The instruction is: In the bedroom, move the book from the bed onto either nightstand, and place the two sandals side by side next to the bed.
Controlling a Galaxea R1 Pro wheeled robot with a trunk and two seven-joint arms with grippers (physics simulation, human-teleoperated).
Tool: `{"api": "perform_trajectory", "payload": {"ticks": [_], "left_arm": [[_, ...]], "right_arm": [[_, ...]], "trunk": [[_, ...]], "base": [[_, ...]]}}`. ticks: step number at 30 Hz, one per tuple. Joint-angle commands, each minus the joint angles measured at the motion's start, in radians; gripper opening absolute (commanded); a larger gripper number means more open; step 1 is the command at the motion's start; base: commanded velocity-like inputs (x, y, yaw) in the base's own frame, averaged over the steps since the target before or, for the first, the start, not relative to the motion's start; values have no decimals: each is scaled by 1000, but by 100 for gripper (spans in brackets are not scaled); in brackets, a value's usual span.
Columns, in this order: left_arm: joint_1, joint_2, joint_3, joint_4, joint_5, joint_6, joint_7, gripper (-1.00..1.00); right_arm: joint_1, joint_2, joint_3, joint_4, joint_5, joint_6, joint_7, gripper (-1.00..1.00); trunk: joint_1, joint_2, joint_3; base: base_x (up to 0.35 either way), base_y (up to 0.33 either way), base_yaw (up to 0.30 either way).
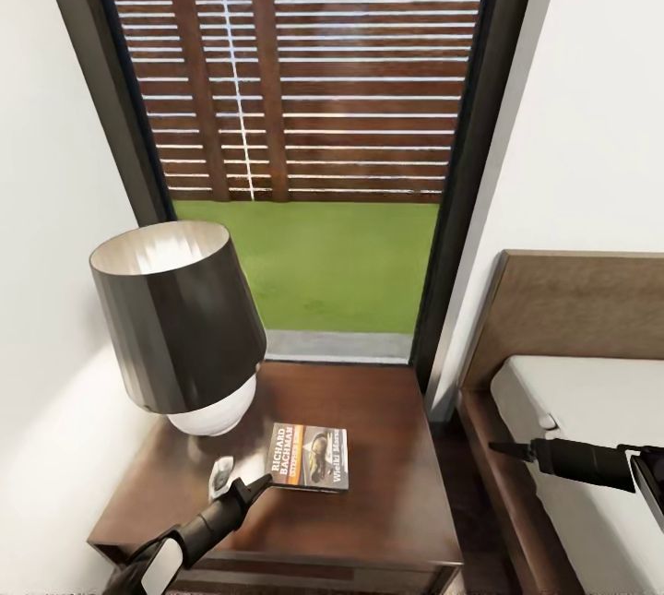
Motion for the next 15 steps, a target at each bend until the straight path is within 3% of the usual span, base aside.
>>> {"api": "perform_trajectory", "payload": {"ticks": [1,7,15], "left_arm": [[-1,-1,4,0,5,10,-2,-100],[-1,-1,4,0,5,10,-2,-100],[-1,-1,4,0,5,10,-2,-100]], "right_arm": [[-1,1,-4,-1,10,9,9,100],[-1,1,-4,-1,10,9,9,100],[-1,1,-4,-1,10,10,9,100]], "trunk": [[4,-8,-4],[4,-8,-4],[34,-64,-29]], "base": [[0,0,0],[0,0,0],[0,0,0]]}}
